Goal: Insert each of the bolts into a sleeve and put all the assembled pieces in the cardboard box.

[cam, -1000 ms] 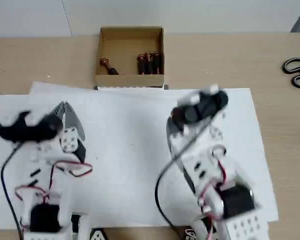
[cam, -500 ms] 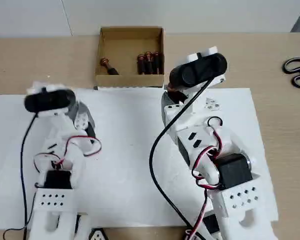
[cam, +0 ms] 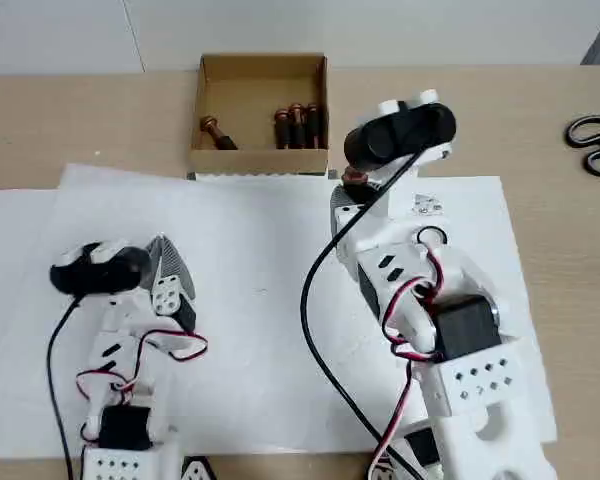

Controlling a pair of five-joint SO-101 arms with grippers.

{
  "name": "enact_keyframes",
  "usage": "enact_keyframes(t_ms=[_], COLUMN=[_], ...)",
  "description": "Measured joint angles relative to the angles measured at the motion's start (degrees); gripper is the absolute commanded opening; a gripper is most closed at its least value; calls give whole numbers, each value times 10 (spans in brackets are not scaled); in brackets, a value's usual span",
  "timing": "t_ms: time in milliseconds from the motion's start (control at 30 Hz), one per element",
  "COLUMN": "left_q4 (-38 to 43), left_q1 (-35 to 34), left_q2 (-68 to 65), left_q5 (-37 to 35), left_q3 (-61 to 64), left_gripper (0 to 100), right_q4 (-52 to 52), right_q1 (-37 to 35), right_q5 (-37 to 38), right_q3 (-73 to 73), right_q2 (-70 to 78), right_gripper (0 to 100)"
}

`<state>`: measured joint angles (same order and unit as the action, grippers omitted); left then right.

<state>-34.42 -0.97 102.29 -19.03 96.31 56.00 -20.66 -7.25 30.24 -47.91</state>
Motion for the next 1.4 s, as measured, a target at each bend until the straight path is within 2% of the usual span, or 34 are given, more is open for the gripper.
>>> enact_keyframes(t_ms=[100, 267, 467, 800, 967, 1033, 1200, 1400], left_q4=[-53, -90, -156, -160, -160, -160, -160, -160], left_q1=[0, 0, 0, 0, 0, 0, 1, 1], left_q2=[1, 1, 1, 1, 1, 1, 1, 1], left_q5=[-4, -5, -5, -5, -5, -5, -5, -5], left_q3=[3, 2, 3, 3, 3, 3, 3, 3], left_gripper=[6, 6, 6, 6, 6, 6, 6, 6], right_q4=[0, 0, 0, 0, -6, -37, -123, -178], right_q1=[0, 0, 2, 8, 18, 17, 16, 16], right_q5=[0, 0, 0, 0, 0, 3, 72, 86], right_q3=[-11, -41, -127, -368, -444, -462, -499, -564], right_q2=[7, 34, 122, 354, 469, 514, 617, 727], right_gripper=[2, 2, 2, 2, 2, 2, 2, 2])
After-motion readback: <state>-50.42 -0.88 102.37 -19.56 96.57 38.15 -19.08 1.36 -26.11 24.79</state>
